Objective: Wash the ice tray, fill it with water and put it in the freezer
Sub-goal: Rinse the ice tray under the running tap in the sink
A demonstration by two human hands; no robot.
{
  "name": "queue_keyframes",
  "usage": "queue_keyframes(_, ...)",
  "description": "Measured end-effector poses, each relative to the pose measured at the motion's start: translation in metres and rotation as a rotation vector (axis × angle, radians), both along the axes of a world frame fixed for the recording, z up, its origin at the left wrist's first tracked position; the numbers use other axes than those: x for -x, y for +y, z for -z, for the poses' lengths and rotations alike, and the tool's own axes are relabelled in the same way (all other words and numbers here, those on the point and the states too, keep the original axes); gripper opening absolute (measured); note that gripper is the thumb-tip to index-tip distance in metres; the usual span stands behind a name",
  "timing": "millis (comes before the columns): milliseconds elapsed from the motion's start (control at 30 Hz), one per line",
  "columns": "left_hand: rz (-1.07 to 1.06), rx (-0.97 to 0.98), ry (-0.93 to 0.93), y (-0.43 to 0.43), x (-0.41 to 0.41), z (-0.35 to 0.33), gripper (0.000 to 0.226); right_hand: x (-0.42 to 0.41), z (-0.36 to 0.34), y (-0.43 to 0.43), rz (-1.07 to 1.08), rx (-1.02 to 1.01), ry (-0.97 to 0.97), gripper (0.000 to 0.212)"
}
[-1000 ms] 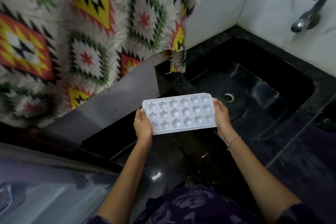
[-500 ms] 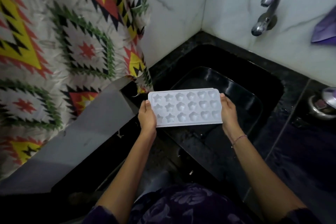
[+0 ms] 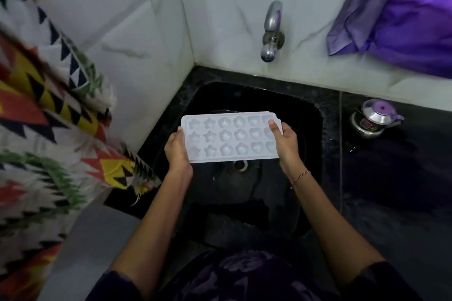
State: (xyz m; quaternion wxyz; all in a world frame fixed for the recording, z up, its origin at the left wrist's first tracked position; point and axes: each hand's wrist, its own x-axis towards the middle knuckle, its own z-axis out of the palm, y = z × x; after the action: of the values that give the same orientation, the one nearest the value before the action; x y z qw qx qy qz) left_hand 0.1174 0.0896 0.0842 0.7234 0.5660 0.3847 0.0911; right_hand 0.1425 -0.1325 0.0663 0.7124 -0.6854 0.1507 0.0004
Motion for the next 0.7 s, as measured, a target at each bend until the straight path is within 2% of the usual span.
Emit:
queue_keyframes(167,0.078,0.243,0.001,0.015,-0.042,0.001,0.031,-0.022,0.000,0.013,0.121,-0.004,-0.008,0.025)
queue_keyframes(267,0.139,0.372,-0.039,0.020,-0.061,0.003,0.034,-0.035,0.002,0.024,0.213,-0.025,-0.003,0.019)
queue_keyframes(367,0.112,0.468,-0.047,0.016,-0.074,0.009,0.036,-0.047,0.004,0.038,0.321,-0.064,0.002,0.016)
queue_keyframes(500,0.188,0.551,-0.063,-0.005,-0.085,0.019,0.046,-0.063,0.007,0.055,0.397,-0.092,0.002,0.008)
queue_keyframes(700,0.317,0.628,-0.185,-0.053,-0.098,0.022,0.053,-0.077,0.008,0.071,0.482,-0.112,-0.021,0.013)
